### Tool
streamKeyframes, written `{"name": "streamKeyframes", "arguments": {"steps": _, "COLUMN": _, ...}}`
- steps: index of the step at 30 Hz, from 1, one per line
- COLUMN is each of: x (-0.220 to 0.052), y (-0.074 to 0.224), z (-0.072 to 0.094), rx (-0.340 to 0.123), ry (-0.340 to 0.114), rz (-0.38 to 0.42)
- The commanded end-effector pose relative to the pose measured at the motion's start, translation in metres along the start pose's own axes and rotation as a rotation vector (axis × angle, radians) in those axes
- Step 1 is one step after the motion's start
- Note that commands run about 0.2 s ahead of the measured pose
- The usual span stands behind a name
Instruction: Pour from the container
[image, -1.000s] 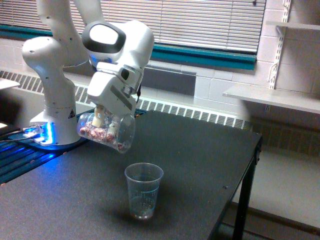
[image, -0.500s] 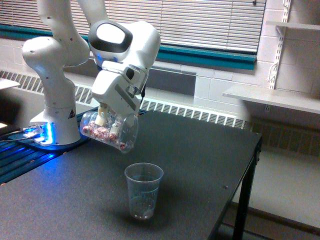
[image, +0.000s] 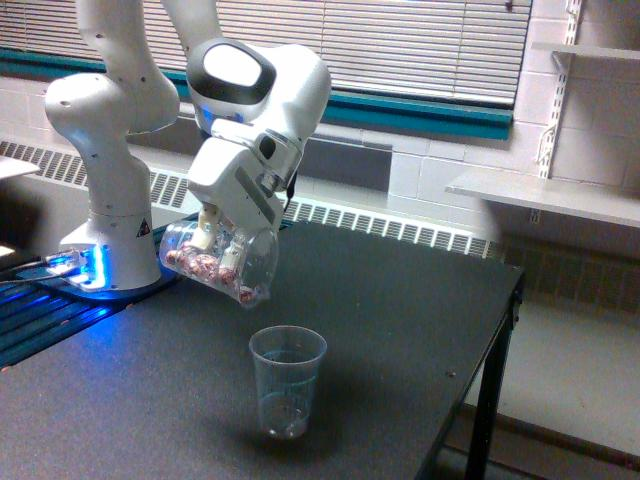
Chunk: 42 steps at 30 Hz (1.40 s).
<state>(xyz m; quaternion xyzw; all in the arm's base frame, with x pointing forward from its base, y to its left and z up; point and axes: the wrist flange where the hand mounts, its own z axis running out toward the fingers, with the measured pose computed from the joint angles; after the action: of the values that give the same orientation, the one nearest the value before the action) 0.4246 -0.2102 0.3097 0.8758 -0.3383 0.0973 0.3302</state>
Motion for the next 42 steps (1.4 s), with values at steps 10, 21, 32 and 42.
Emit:
{"name": "streamKeyframes", "arguments": {"steps": 10, "x": 0.001, "y": -0.01, "z": 0.004, "rx": -0.033, "ry": 0.006, "rz": -0.042}}
{"name": "streamKeyframes", "arguments": {"steps": 21, "x": 0.002, "y": -0.014, "z": 0.004, "rx": -0.049, "ry": 0.014, "rz": -0.057}}
{"name": "streamKeyframes", "arguments": {"steps": 32, "x": 0.004, "y": -0.018, "z": 0.001, "rx": -0.05, "ry": 0.024, "rz": -0.082}}
{"name": "streamKeyframes", "arguments": {"steps": 42, "x": 0.006, "y": -0.019, "z": -0.004, "rx": -0.065, "ry": 0.036, "rz": -0.125}}
